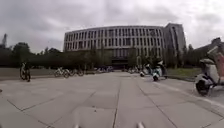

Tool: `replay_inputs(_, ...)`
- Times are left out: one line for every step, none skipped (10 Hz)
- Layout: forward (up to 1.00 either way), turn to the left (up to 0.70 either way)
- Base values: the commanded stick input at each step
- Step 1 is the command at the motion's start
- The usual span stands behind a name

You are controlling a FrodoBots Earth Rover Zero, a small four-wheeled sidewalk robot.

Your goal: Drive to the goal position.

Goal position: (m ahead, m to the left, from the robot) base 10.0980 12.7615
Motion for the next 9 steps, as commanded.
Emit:
replay_inputs(0.45,0.00)
replay_inputs(0.45,0.00)
replay_inputs(0.45,0.00)
replay_inputs(0.45,0.00)
replay_inputs(0.45,0.00)
replay_inputs(0.45,0.00)
replay_inputs(0.45,0.00)
replay_inputs(0.45,0.00)
replay_inputs(0.45,0.00)
